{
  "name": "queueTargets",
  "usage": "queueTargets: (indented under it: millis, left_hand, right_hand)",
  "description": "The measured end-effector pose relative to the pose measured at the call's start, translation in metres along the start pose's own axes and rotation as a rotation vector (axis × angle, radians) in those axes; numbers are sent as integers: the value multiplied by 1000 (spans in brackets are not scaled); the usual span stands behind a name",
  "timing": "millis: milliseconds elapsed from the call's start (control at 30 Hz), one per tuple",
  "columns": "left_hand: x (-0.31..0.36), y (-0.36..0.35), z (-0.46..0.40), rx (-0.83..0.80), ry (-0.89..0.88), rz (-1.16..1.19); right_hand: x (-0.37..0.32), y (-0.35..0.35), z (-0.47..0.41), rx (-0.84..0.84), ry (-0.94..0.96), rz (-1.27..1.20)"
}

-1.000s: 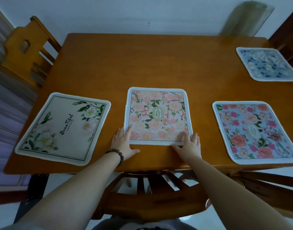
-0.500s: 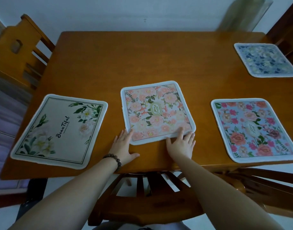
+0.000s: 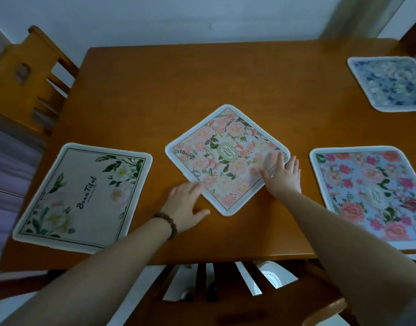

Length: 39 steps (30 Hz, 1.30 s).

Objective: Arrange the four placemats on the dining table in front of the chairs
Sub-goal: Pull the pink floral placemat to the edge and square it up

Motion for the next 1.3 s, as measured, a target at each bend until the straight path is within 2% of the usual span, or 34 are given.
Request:
queueTargets:
  millis: [67, 133, 267, 467, 633, 767, 933, 1133, 1300]
  left_hand:
    - [-22, 23, -21, 83, 71, -21]
    - [-42, 41, -45, 91, 164, -52]
    - [-69, 57, -90, 32, 319, -43]
    - [-80, 54, -129, -82, 372, -22]
    - [-76, 46, -126, -90, 361, -69]
    - [-70, 42, -109, -102, 324, -18]
    - [-61, 28, -71, -107, 270, 58]
    - [-48, 15, -16, -217, 211, 134]
    - [-40, 9, 23, -292, 148, 137]
  right_hand:
    - [-11, -10, 17, 88, -37, -56]
    - [-26, -24, 35, 92, -62, -104]
    - [-50, -54, 61, 17, -87, -188]
    - [-55, -76, 69, 23, -64, -181]
    - [-52, -72, 63, 33, -27, -170]
    - [-43, -62, 51, 49, -37, -171]
    - [-24, -43, 27, -37, -16, -89]
    - [-20, -28, 11, -155, -41, -32]
    - [-19, -34, 37, -145, -54, -58]
Point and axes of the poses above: each hand's wrist, its own z-axis away from the middle knuckle, its own y-axis out of the back of the hand, x = y × z, the point moved 2 cm from there along -z, towards the middle knuckle, and after that the axes turned 7 degrees about -x, right-handed, at the moved point
